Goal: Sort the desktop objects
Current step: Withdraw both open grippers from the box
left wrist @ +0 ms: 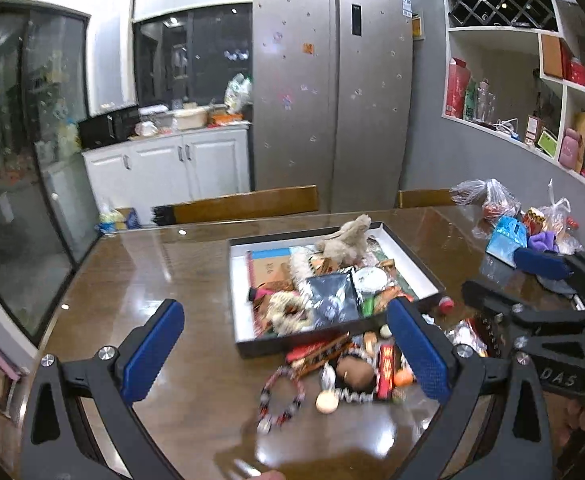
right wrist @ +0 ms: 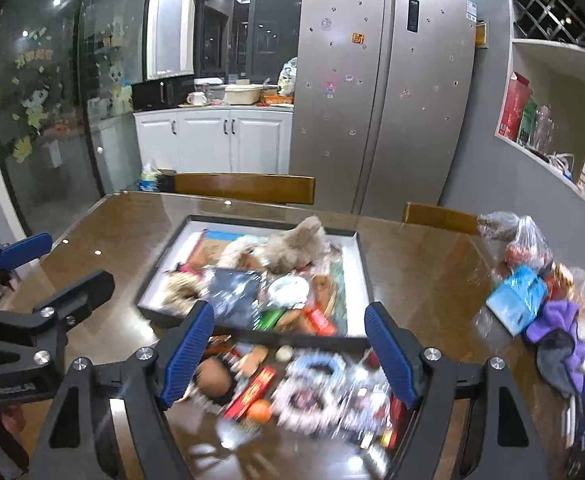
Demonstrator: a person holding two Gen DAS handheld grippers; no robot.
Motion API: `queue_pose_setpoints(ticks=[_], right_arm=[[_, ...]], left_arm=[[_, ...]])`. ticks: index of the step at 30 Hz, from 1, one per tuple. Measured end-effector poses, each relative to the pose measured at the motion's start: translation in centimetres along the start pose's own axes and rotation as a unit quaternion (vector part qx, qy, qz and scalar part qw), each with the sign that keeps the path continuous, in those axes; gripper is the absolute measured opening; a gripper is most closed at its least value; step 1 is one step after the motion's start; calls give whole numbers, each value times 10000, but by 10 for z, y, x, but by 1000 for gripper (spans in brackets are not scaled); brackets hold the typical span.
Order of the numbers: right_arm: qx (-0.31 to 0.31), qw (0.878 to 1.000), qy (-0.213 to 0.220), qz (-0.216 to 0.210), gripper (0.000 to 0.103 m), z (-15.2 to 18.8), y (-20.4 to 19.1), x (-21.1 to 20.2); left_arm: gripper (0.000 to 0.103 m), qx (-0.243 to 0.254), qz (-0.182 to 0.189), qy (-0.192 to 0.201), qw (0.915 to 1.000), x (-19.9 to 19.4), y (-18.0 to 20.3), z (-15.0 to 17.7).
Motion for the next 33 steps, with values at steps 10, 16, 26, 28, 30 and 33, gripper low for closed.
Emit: queue_pose_setpoints(ticks=[10,16,26,28,30,33], right_arm=[[370,9988,254,206,81,65,-27,-88],[526,9984,-2,221,81,114,-35,-96],[607,9981,-20,120,81,127,-31,-105],[605,9981,-16,130,81,127,-31,-107],[580,9981,-17,188,81,126,-31,-108],[566,9981,-36,259,81,125,-31,-108]], left_arm=[[103,-300,277,-17,9992,-86,-1,70],[103,-103,208,-41,9997,-104,10,95],[103,-71,352,-115,9993,-105,23,101],[103,-83,361,-153,9992,-102,24,103],[103,-107,418,-225,9988,-99,23,104],[103,-153,487,-254,9984,-98,22,103]])
Point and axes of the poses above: each gripper's, at about its wrist camera, not at the fingertips, and x roughly the way its jaws point, y to its right, z to its underside, the point moved 3 cm from there along x, roughly the way its jaws point, and after that the axes turned 15 degrees about -x, right-handed, at the moved point
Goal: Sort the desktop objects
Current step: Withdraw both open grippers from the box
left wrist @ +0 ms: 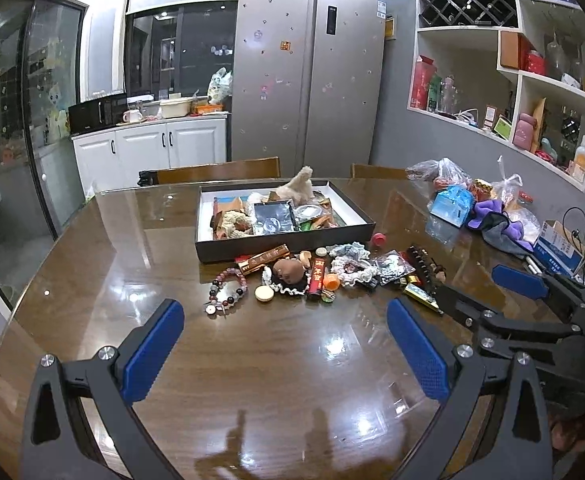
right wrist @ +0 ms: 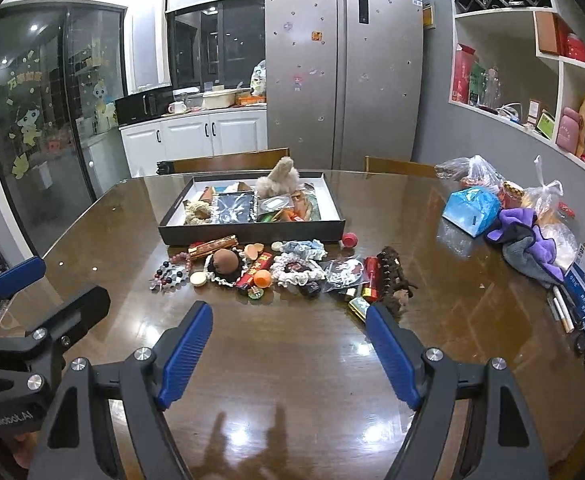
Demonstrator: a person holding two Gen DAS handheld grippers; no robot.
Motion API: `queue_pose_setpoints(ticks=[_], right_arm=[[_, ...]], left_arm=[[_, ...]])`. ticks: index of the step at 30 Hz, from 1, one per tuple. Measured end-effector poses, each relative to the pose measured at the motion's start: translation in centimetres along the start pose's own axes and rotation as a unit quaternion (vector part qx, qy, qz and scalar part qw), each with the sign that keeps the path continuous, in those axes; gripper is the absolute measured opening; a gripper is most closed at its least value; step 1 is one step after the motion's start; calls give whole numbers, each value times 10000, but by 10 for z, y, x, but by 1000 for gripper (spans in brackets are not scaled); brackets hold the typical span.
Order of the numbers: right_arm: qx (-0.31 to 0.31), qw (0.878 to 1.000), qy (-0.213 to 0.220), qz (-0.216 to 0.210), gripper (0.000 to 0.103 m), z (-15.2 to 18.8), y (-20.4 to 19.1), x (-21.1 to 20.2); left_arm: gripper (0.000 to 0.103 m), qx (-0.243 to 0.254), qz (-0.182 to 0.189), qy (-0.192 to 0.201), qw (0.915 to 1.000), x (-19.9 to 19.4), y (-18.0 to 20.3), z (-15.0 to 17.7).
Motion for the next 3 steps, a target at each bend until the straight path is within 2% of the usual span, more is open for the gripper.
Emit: queue_pose_setpoints(ticks=[3], right_arm=[[23,10000,-17,1,81,0,1,2]], left_arm=[[103,0,2,47,10000,0,0,0]])
Point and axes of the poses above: each gripper's, at about its wrist camera, not at the fingertips, and x roughly the way its jaws point, y to its right, z to its underside, the point moved 3 cm from there along x, roughly the way its jaws point, and after that the axes turned 15 degrees about -x, right-handed, at the moved point
